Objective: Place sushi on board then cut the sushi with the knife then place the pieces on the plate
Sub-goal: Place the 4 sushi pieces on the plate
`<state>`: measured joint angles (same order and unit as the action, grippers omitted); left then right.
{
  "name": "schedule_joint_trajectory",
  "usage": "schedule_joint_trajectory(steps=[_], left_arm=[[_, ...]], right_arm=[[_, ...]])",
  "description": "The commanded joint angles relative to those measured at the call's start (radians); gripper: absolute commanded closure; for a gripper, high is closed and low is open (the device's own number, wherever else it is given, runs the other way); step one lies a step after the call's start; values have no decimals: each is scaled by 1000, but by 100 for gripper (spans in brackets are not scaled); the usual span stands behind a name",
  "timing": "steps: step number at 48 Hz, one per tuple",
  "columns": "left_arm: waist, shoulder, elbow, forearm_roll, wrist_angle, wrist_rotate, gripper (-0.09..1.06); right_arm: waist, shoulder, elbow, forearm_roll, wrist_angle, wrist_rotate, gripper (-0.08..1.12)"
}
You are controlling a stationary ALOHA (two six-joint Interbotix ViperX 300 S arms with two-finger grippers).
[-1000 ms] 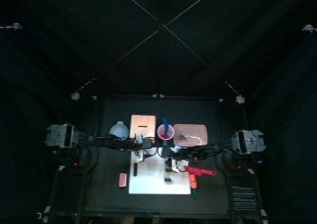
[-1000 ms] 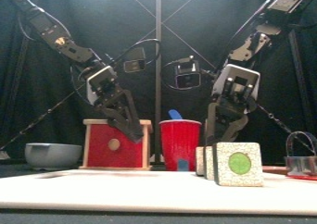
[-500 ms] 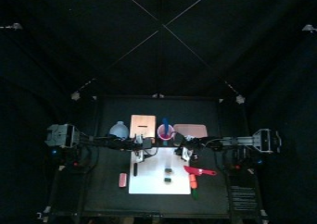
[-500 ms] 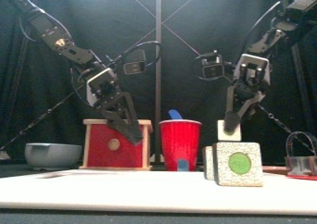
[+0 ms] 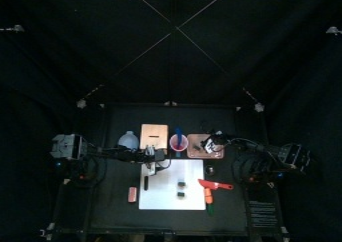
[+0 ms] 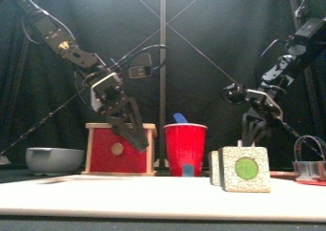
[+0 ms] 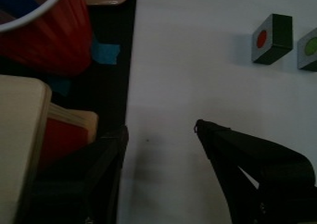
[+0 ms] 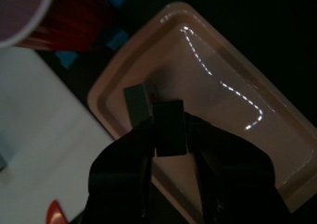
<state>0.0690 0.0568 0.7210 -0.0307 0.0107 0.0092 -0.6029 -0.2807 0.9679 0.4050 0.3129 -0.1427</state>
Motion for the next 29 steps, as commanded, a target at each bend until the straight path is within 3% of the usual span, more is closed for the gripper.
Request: schedule_joint_trajectory(steps=[1, 14, 29], left_arm=[[2, -8, -23, -2, -3, -2, 3], [2, -8, -23, -2, -3, 0, 3], [2, -8, -23, -2, -3, -3, 3]], right_arm=[[-8, 38, -15, -20, -3, -2, 43], [-26, 114, -21, -58, -9, -2, 21], [31, 0, -63, -54, 66, -3, 18]])
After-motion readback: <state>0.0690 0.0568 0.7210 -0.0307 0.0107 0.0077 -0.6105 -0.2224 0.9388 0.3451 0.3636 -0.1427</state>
